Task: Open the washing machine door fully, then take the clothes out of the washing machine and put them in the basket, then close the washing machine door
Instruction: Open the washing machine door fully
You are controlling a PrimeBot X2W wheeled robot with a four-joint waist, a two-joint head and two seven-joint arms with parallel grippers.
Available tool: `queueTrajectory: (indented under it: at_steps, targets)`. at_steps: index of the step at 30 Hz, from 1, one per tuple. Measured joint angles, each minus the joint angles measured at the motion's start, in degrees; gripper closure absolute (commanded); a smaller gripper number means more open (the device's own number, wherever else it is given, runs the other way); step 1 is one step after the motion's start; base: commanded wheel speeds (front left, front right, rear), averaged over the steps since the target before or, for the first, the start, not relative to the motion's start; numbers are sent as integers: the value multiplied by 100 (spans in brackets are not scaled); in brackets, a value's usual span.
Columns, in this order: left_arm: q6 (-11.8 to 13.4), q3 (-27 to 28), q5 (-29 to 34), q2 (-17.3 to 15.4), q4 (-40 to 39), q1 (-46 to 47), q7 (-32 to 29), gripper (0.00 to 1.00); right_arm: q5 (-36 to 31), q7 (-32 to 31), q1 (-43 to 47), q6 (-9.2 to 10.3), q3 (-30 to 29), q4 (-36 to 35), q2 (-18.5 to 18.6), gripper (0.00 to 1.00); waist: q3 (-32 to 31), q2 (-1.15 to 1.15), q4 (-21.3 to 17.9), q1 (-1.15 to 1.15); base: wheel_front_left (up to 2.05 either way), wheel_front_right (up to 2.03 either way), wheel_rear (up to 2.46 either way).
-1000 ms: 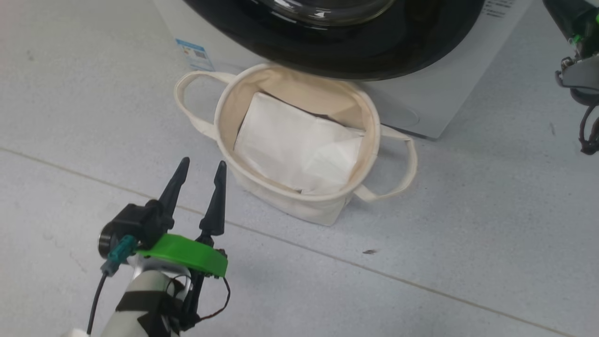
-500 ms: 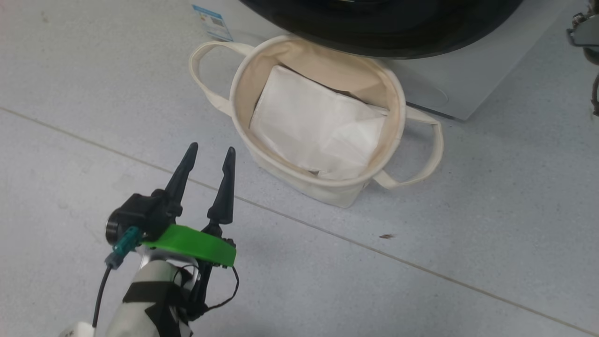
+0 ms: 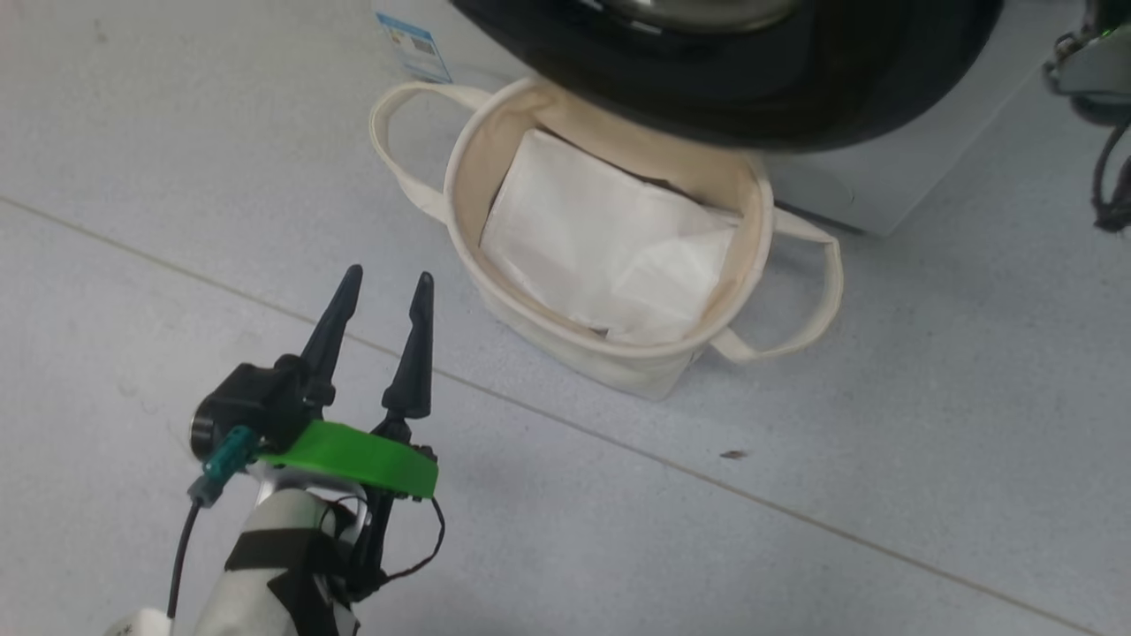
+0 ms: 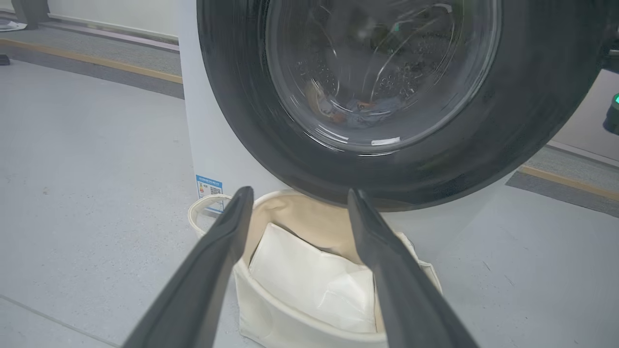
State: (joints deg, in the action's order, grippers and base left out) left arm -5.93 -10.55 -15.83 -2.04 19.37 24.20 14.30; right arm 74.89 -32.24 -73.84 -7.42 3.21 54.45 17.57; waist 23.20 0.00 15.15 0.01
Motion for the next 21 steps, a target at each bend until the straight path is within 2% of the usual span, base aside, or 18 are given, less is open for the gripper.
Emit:
queueTrajectory:
  at_steps: [6,14,21]
  targets:
    - [-15,123,65,1,76,-134,0,0,168,-225,753,0,135,-478,-212,100,-395,0,-65,0,0,0,0]
    - [-42,307,171,-7,138,-521,0,0,311,-639,1535,0,567,-957,-882,100,-876,0,-303,0,0,0,0]
    - [-67,366,211,-16,258,-694,0,0,379,-711,2277,-1,933,-1299,-1168,100,-1237,0,-326,0,0,0,0]
